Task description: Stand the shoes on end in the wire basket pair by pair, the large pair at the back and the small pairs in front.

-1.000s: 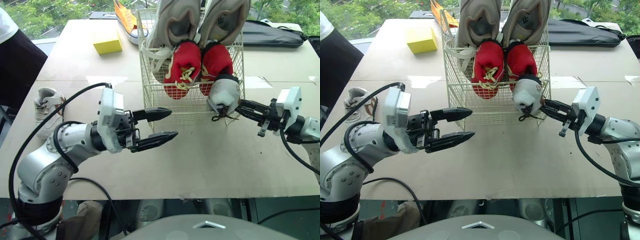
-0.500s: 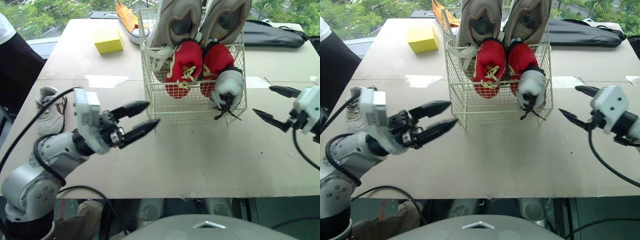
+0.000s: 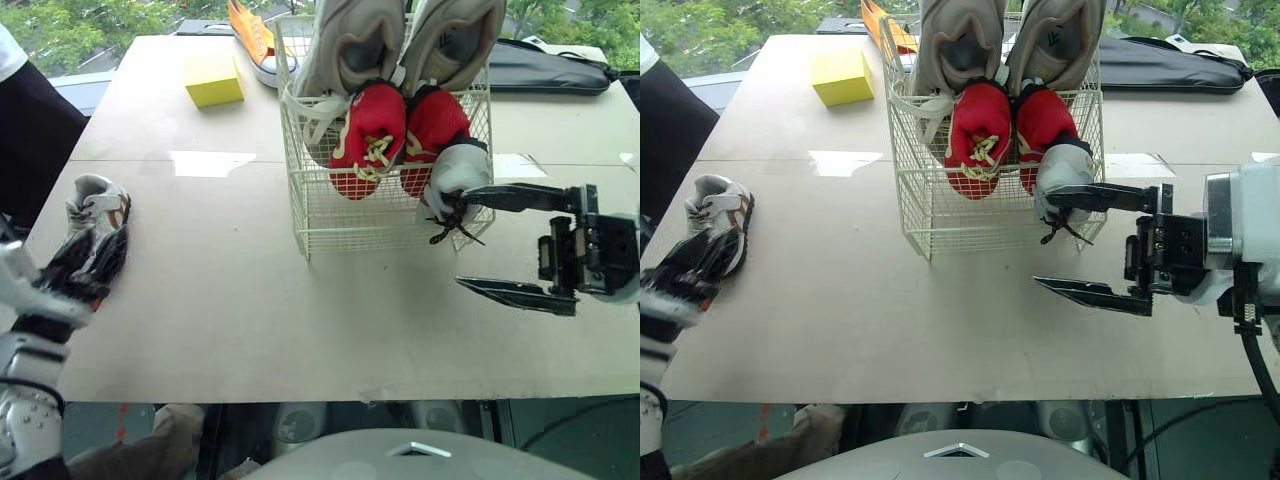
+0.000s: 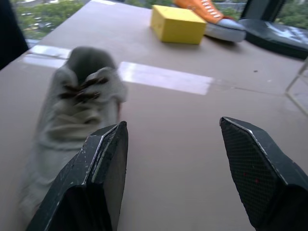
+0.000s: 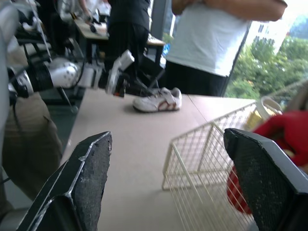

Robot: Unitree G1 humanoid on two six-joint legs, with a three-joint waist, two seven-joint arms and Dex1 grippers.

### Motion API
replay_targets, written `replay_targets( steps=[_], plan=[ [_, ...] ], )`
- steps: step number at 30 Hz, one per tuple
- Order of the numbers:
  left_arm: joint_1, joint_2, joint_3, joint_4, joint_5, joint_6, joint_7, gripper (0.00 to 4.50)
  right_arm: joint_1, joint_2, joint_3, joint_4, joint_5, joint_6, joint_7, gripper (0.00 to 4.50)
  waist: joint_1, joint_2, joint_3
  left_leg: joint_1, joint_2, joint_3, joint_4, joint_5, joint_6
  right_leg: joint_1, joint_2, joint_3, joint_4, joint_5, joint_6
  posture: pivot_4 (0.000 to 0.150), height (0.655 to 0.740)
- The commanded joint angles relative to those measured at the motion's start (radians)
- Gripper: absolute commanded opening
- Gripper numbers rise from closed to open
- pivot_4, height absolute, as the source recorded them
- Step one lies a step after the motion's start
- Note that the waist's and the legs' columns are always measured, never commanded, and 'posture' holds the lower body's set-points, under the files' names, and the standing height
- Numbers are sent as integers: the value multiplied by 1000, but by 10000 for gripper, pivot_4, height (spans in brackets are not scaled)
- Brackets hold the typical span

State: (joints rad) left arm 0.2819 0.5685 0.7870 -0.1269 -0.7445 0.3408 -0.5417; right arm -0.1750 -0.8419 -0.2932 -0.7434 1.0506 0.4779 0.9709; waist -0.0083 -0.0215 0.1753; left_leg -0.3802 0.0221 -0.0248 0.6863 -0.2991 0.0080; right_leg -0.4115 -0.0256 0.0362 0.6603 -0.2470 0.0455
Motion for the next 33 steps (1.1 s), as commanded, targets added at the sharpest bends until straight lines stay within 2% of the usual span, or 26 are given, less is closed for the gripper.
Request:
replay_targets(
  steps=[1, 3, 7, 14, 18, 22, 26, 31, 33],
  plan=[
    [44, -3, 61, 11, 31, -55, -10, 33657, -47, 26, 66, 10, -27, -18, 5, 36436, 3, -1, -1, 0, 0, 0, 0, 0, 0, 0, -1, -1, 0, 0, 0, 1500, 7400],
    [60, -9, 69, 6, 17, -22, 14, 33657, -68, 38, 89, 22, -35, -15, -2, 36436, 6, -2, -1, 0, -1, -1, 0, 0, 0, 0, -5, -3, 0, 0, 0, 1500, 7400],
    [73, -4, 52, 43, 79, -44, 40, 33657, -87, 55, 114, 31, -45, -9, -12, 36436, 8, -3, -2, 0, -1, -1, 0, 0, 0, 0, -7, -4, 1, 0, 0, 1500, 7400],
    [-63, 87, -12, 195, 143, -34, 7, 33657, -94, 47, 126, 38, -70, 2, -14, 36436, 10, -3, -2, 0, -1, -4, 0, 0, 0, 1, -4, -8, 1, 0, 0, 1500, 7400],
    [-122, 129, -13, 231, 90, 31, -55, 33657, -90, 38, 112, 25, -59, 17, -26, 36436, 5, -4, -2, -1, -2, -4, 0, 0, 0, 1, -6, -8, 1, 0, 0, 1500, 7400],
    [-130, 205, -20, 326, 132, 57, -104, 33657, -86, 35, 104, 18, -53, 25, -37, 36436, -6, -3, -2, 0, -1, -5, -1, 0, 0, 0, -8, -8, 1, 0, 0, 1500, 7400],
    [-191, 256, 7, 391, 99, 111, -107, 33657, -84, 35, 109, 12, -52, 27, -47, 36436, -4, -3, -2, 0, -1, -6, -2, 0, 0, 0, -8, -9, 1, 0, 0, 1500, 7400],
    [-325, 433, 5, 546, 58, 305, -174, 33657, -85, 34, 110, 9, -47, 31, -54, 36436, 0, -6, -2, -2, -1, -9, -2, 0, 0, 0, -8, -13, 2, 0, 0, 1500, 7400],
    [-393, 501, -50, 658, 97, 312, -220, 33657, -86, 34, 108, 9, -45, 34, -56, 36436, -3, -4, -1, -1, -2, -9, -2, 0, 0, 0, -5, -13, 1, 0, 0, 1500, 7400]
  ],
)
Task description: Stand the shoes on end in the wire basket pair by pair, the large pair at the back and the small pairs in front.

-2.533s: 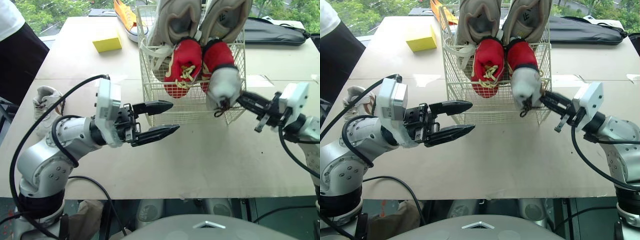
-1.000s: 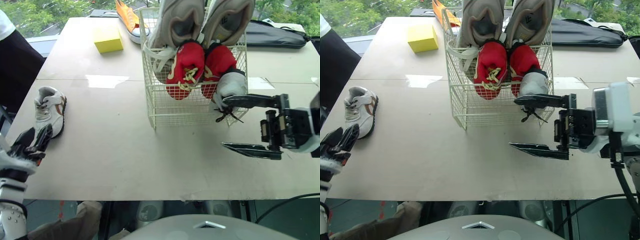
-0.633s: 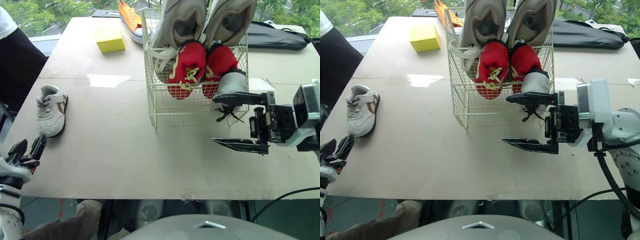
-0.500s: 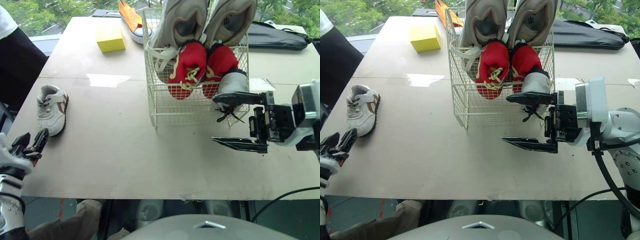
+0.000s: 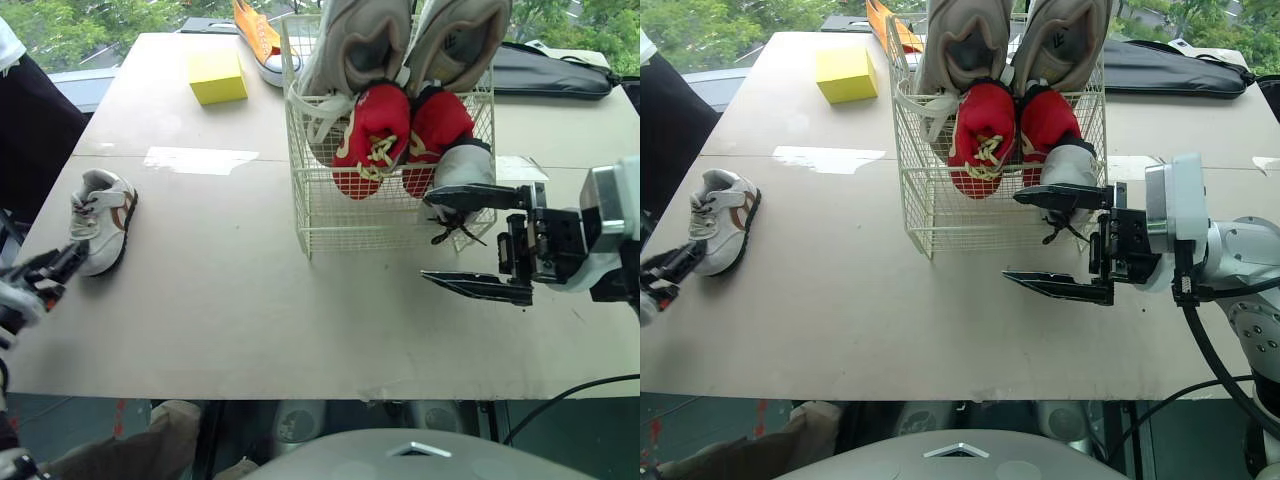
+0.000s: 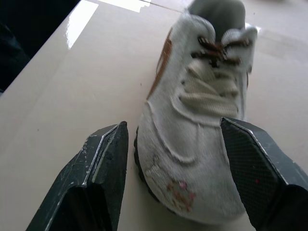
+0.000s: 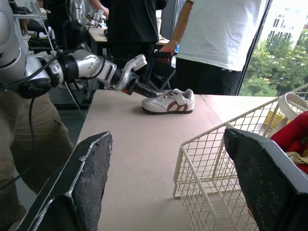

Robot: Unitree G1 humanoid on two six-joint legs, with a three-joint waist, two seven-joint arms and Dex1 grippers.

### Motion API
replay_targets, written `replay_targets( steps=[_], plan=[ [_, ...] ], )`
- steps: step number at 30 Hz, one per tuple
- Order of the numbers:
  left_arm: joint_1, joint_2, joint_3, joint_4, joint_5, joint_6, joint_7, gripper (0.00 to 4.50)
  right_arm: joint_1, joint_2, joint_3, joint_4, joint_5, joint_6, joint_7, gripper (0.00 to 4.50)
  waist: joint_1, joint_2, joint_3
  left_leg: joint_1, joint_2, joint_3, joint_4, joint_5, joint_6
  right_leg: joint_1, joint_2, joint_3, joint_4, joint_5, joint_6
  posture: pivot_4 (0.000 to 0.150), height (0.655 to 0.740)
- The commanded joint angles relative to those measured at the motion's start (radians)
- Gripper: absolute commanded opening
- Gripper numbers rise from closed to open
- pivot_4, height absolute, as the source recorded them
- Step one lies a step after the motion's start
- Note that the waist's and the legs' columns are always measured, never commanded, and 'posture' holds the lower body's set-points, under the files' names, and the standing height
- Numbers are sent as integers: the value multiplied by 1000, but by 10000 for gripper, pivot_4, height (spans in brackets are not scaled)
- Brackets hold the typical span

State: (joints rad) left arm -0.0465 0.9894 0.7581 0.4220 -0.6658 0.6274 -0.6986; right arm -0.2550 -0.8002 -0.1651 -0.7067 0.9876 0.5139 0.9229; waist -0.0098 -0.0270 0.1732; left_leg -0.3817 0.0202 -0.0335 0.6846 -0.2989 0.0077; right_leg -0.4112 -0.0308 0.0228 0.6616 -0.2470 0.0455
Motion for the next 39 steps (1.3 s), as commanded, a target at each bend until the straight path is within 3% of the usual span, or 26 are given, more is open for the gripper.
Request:
replay_targets(
  steps=[1, 5, 9, 13, 14, 18, 23, 25, 27, 30, 34, 37, 39],
  plan=[
    [-103, 108, -59, 168, 41, 27, -92, 33657, -7, -8, -21, -28, 19, -1, -9, 36436, -2, 1, 1, 0, 0, 1, 0, 0, 0, 0, -1, 0, 0, 0, 0, 1500, 7400],
    [-288, 177, -255, 425, 199, -67, -172, 33657, -1, -13, -30, -37, 23, 5, -15, 36436, -2, 2, 1, 0, -5, 1, -1, 0, 0, 0, 0, 0, 0, 0, 0, 1500, 7400],
    [-452, 169, -460, 657, 382, -116, -228, 33657, 8, -29, -48, -58, 44, 19, -35, 36436, -3, 2, 1, -1, -6, 1, -1, 0, 0, -2, 0, 0, 1, 0, 0, 1500, 7400],
    [-517, 139, -565, 793, 494, -243, -286, 21619, 24, -60, -83, -90, 82, 43, -79, 37359, -4, 9, -2, 0, -7, 2, -1, 0, 0, -1, 0, 0, 1, 0, 0, 1500, 7400],
    [-527, 137, -561, 806, 487, -247, -328, 16048, 33, -68, -94, -98, 90, 47, -90, 37359, -5, 12, -4, 0, -7, 2, -1, 0, 0, -1, -1, 1, 2, 0, 0, 1500, 7400],
    [-557, 146, -486, 826, 417, -220, -469, 535, 59, -83, -115, -120, 110, 54, -120, 37359, -5, 18, -7, 1, -7, 3, -1, 0, 0, -1, -1, 2, 2, 0, 1, 1500, 7400],
    [-565, 174, -366, 765, 296, -70, -603, 535, 68, -87, -116, -115, 112, 46, -126, 37359, 1, 8, -6, -3, -7, 1, 1, 0, 0, -2, -1, -1, 1, 0, 1, 1500, 7400],
    [-533, 171, -324, 658, 230, 45, -647, 535, 69, -85, -112, -104, 104, 41, -118, 37359, -1, 2, -5, -4, -4, -1, 1, 0, 0, -2, -1, -3, 1, 0, 1, 1500, 7400],
    [-434, 131, -237, 395, 107, 224, -631, 535, 67, -79, -101, -88, 88, 35, -105, 37359, -2, 0, -4, -4, -2, -1, 1, 0, 0, -2, -1, -3, 1, 0, 1, 1500, 7400],
    [-324, -48, -72, -131, -108, 455, -407, 535, 62, -76, -95, -61, 72, 25, -79, 37359, 2, 1, -3, -4, -1, -1, 2, 0, 0, -1, -8, -1, 0, 0, 1, 1500, 7400],
    [-374, -306, 31, -564, -309, 496, -65, 535, 69, -78, -102, -45, 56, 18, -54, 37359, 18, -3, -4, -6, -2, -3, 4, 0, 0, -2, -11, 0, 1, 0, 1, 1500, 7400],
    [-422, -453, -3, -786, -400, 423, 111, 535, 86, -79, -113, -46, 43, 15, -50, 37359, 16, -3, -4, -5, -1, -3, 4, 0, 0, -2, -9, 1, 1, 0, 1, 1500, 7400],
    [-433, -497, -82, -886, -391, 387, 161, 535, 103, -79, -123, -48, 32, 13, -53, 37359, 19, -2, -4, -5, -1, -3, 3, 0, -1, -2, -9, 2, 1, 0, 1, 1500, 7400]
  ],
)
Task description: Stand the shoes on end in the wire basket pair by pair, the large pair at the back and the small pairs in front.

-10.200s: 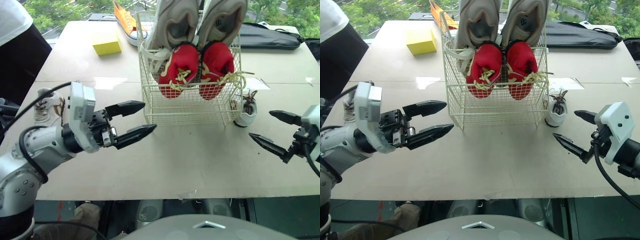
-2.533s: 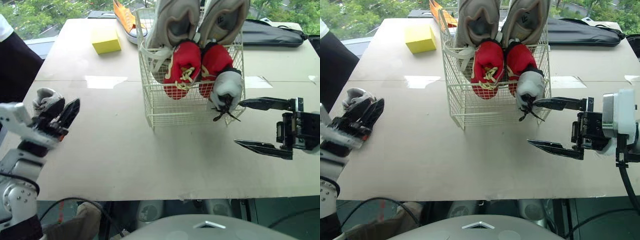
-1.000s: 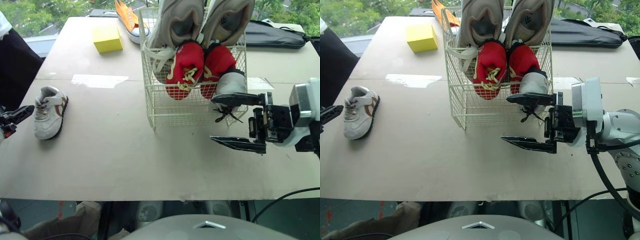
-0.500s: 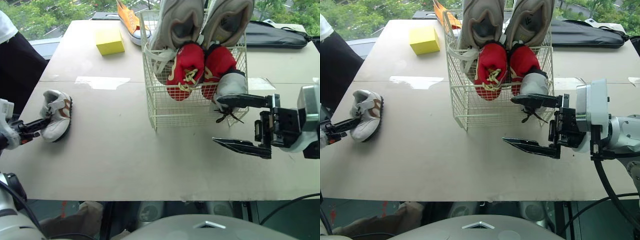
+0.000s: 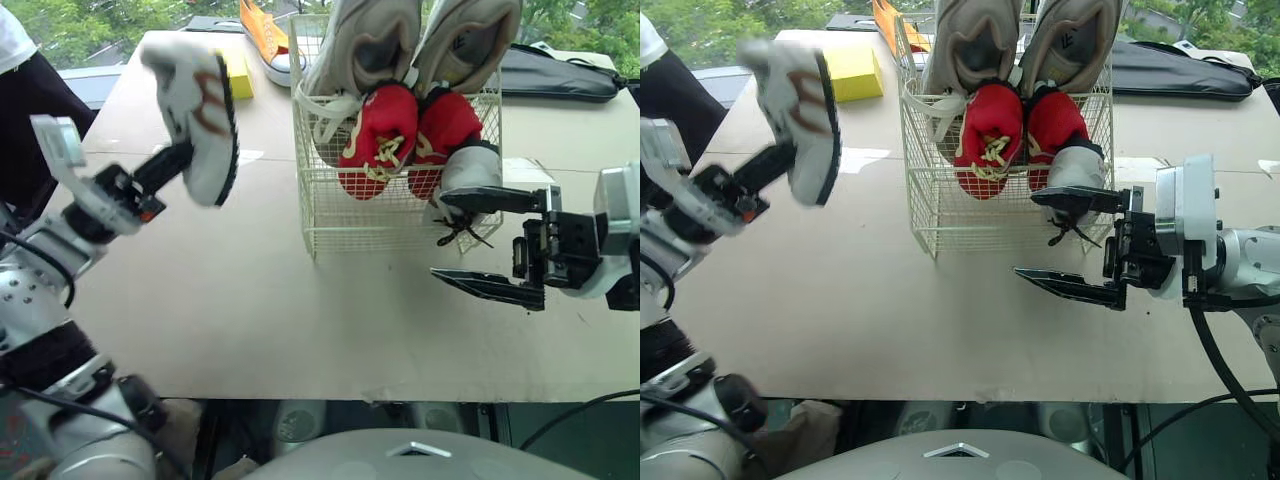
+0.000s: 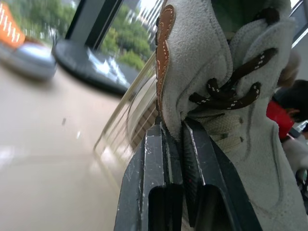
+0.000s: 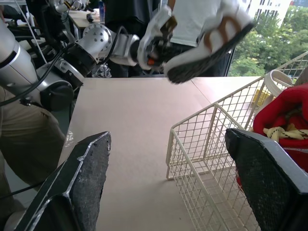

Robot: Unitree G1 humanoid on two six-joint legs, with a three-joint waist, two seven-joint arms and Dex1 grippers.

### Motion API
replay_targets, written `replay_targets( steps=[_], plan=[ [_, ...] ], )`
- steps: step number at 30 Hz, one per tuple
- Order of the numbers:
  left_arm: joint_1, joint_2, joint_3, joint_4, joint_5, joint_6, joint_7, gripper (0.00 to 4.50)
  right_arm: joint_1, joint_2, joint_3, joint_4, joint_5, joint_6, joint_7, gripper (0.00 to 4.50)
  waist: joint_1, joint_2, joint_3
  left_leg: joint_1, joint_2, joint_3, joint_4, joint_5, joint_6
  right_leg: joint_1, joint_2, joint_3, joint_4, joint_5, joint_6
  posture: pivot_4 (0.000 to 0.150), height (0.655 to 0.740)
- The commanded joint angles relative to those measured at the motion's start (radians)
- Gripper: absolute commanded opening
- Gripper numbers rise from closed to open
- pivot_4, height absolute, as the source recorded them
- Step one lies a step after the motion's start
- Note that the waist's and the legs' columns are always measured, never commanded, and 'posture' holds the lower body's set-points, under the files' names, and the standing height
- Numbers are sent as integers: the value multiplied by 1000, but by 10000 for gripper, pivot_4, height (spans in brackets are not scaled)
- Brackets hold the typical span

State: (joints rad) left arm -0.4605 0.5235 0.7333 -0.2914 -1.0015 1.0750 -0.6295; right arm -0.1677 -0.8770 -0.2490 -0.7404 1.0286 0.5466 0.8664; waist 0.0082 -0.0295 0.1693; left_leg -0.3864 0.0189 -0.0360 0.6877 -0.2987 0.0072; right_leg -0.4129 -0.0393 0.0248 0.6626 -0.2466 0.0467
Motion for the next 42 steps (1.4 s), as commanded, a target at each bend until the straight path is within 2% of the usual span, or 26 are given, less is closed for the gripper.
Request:
replay_targets(
  steps=[1, 3, 5, 7, 11, 15, 18, 22, 26, 31, 36, 38, 39, 42],
  plan=[
    [-25, -46, -90, -201, -58, -80, 101, 535, 29, -3, -47, -16, -13, -20, 2, 37359, 0, 0, 0, 0, 0, 1, 0, 0, 0, 0, 0, 1, 0, 0, 0, 1500, 7400],
    [-44, -89, -140, -243, -60, -143, 141, 535, 56, -4, -62, -19, -17, -20, -5, 37359, 2, 1, 0, 2, -1, 3, -1, 0, 0, 0, 2, 2, 0, 0, 0, 1500, 7400],
    [-33, -103, -224, -292, 14, -224, 139, 535, 86, -8, -77, -24, -24, -21, -1, 37359, 3, 1, 0, 2, -1, 3, -1, 0, 0, 1, 4, 1, 0, 0, 0, 1500, 7400],
    [-16, -161, -316, -305, 149, -364, 160, 535, 114, -8, -94, -30, -30, -21, -5, 37359, 4, 1, 0, 3, -2, 3, -1, 0, 0, 2, 6, 1, 0, 0, 0, 1500, 7400],
    [80, -220, -592, -242, 550, -798, 109, 535, 177, -15, -151, -49, -33, -16, -10, 37359, 6, 2, -1, 5, -8, 5, -1, 0, 0, 3, 6, 2, 0, 0, 0, 1500, 7400],
    [162, -266, -720, -92, 757, -1147, 75, 535, 214, -20, -187, -70, -23, -11, -22, 37359, 6, 2, -1, 5, -8, 5, -1, 0, 0, 3, 6, 3, -1, 0, 0, 1500, 7400],
    [221, -304, -791, 51, 862, -1387, 71, 535, 252, -26, -231, -93, -5, -3, -31, 37359, 7, 2, -1, 5, -8, 5, -1, 0, 1, 3, 6, 2, -1, 0, 0, 1500, 7400],
    [237, -316, -818, 164, 943, -1572, 99, 535, 289, -37, -277, -110, 14, -1, -34, 37359, 7, 4, -2, 7, -8, 5, -1, 0, 1, 6, 6, 2, -1, 0, 0, 1500, 7400],
    [273, -317, -841, 238, 977, -1652, 117, 535, 315, -40, -302, -123, 24, -1, -40, 37359, 6, 5, -3, 9, -9, 5, 0, 0, 2, 8, 6, 2, -1, 0, 0, 1500, 7400],
    [313, -300, -860, 276, 980, -1651, 123, 535, 333, -45, -323, -131, 37, -1, -45, 37359, 6, 13, -10, 11, -9, 4, 0, 1, 2, 10, 6, 2, -1, 0, 0, 1500, 7400],
    [354, -281, -847, 209, 955, -1544, 146, 535, 353, -43, -328, -126, 29, -7, -43, 37359, 5, 14, -11, 21, -8, 4, -2, 0, 2, 20, 7, 2, -2, -1, 0, 1500, 7400],
    [380, -265, -848, 167, 928, -1495, 136, 9620, 366, -37, -331, -128, 26, -9, -46, 37359, 4, 15, -11, 23, -8, 4, -2, 0, 2, 21, 8, 3, -2, -1, 1, 1500, 7400],
    [393, -257, -852, 145, 909, -1474, 126, 11607, 372, -34, -332, -129, 25, -11, -48, 37359, 4, 16, -12, 23, -8, 4, -2, 0, 2, 21, 8, 3, -2, -1, 1, 1500, 7400],
    [431, -236, -840, 68, 848, -1402, 118, 25543, 392, -27, -338, -131, 18, -17, -48, 37359, 3, 16, -12, 22, -8, 5, -2, 0, 2, 21, 8, 3, -2, -2, 1, 1500, 7400]
  ],
)
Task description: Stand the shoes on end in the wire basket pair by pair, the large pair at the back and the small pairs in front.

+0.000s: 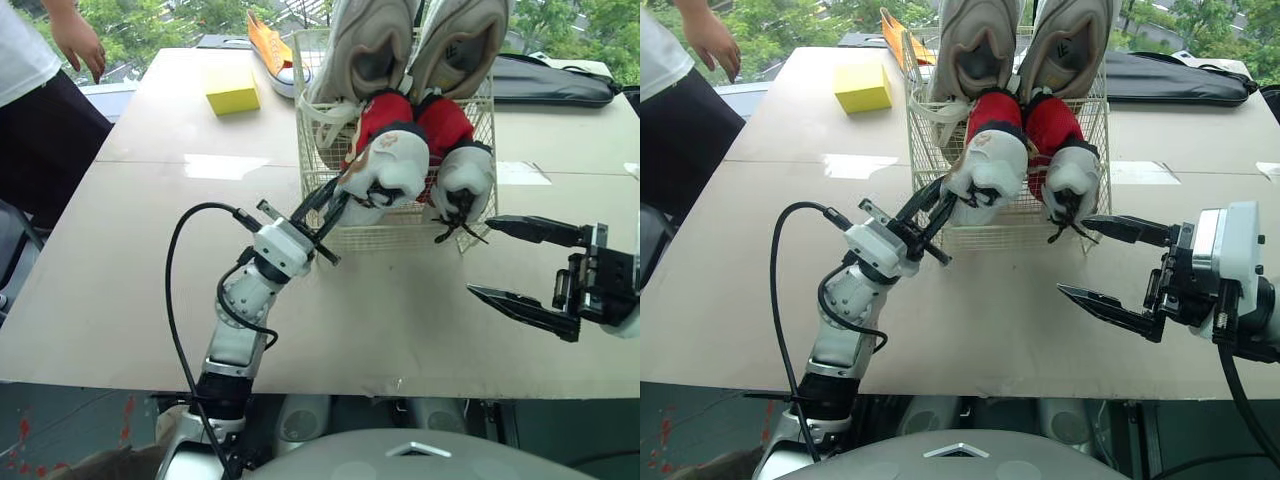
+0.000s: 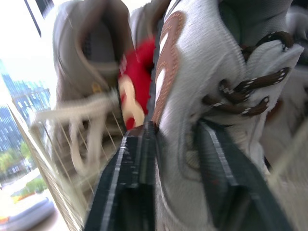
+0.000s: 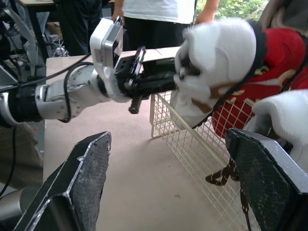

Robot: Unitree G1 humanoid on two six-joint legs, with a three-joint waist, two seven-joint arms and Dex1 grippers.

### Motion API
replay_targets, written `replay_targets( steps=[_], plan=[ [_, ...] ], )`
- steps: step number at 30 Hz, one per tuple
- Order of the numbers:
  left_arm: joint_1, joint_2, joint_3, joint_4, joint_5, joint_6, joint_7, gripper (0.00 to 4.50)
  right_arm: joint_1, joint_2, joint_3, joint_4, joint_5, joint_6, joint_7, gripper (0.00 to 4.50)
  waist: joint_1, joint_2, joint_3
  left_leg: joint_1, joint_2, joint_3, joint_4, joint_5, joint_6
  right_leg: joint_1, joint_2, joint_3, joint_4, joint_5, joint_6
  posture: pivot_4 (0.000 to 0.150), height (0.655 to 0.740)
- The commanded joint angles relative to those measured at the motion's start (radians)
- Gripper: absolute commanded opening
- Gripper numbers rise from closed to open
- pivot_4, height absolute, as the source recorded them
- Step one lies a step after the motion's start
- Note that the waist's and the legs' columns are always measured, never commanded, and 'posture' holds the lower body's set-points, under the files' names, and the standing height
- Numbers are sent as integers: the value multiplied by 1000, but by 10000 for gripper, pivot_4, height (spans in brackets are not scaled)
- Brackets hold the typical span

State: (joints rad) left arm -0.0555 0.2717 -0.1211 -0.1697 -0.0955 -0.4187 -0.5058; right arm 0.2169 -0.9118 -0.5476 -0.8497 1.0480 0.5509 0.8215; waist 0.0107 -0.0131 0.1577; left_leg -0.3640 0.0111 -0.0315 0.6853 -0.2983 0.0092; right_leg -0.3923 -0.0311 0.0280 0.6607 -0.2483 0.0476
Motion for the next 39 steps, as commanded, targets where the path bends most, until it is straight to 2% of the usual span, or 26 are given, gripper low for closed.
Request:
replay_targets(
  steps=[1, 4, 5, 11, 13, 15, 21, 22, 24, 26, 30, 39],
  plan=[
    [32, 24, 26, -80, -76, 111, -6, 30173, 14, 10, -41, -22, -5, -24, -1, 37359, 1, 0, 0, 0, 0, 0, 0, 0, 0, 0, 0, 0, 0, 0, 0, 1500, 7400],
    [46, 65, 53, -155, -176, 208, -42, 42876, 22, 18, -42, -19, -11, -29, -3, 37359, -2, 0, 0, 0, 1, 0, 0, 0, 0, 0, 1, 0, 0, 0, 0, 1500, 7400],
    [54, 94, 67, -197, -246, 267, -63, 44240, 28, 21, -41, -16, -19, -32, -2, 37359, -4, 0, 0, 0, 1, 0, 0, 0, 0, 0, 1, 0, 0, 0, 0, 1500, 7400],
    [96, 348, 246, -451, -761, 690, -108, 44240, 111, 65, -89, 4, -80, -57, 20, 37359, -1, -1, 3, -4, 9, 0, -1, 0, 0, -4, 3, -1, -1, -1, 0, 1500, 7400],
    [105, 402, 302, -480, -869, 769, -108, 44240, 131, 75, -102, 14, -93, -67, 35, 37359, 0, -3, 4, -5, 8, 0, -1, 0, 0, -4, 3, 0, -2, -1, 0, 1500, 7400],
    [119, 449, 338, -494, -915, 812, -127, 44240, 139, 80, -112, 22, -91, -72, 41, 37359, 1, -1, 6, -5, 9, 0, -1, 0, 0, -4, 3, -1, -3, -1, 0, 1500, 7400],
    [229, 530, 443, -473, -944, 855, -299, 44240, 184, 71, -142, 78, -113, -44, 58, 37359, 0, 0, 8, -5, 8, 2, -2, 0, 0, -4, 3, 1, -4, -3, -3, 1500, 7400],
    [246, 535, 457, -466, -942, 862, -310, 45000, 211, 67, -157, 87, -117, -36, 75, 41397, 1, 0, 8, -5, 8, 2, -3, 0, 0, -4, 4, 1, -4, -3, -3, 1500, 7400],
    [283, 542, 493, -440, -933, 871, -338, 45000, 268, 65, -188, 97, -166, -50, 114, 44620, 4, 1, 8, -5, 8, 2, -3, 0, 0, -5, 3, 1, -5, -4, -3, 1500, 7400],
    [326, 554, 529, -416, -927, 885, -377, 45000, 316, 72, -231, 112, -208, -72, 146, 44620, 3, 1, 9, -5, 8, 2, -3, 0, 0, -5, 3, 1, -5, -4, -3, 1500, 7400],
    [409, 596, 573, -321, -859, 890, -489, 45000, 415, 112, -320, 171, -303, -145, 226, 44620, 2, 1, 9, -5, 9, 3, -3, -1, 0, -5, 3, 2, -6, -6, -1, 1500, 7400],
    [413, 607, 558, -204, -645, 833, -514, 45000, 458, 155, -329, 205, -349, -184, 253, 44620, 0, 1, 10, -4, 10, 6, -5, -1, 0, -5, 3, 4, -8, -7, -1, 1500, 7400]
  ],
)
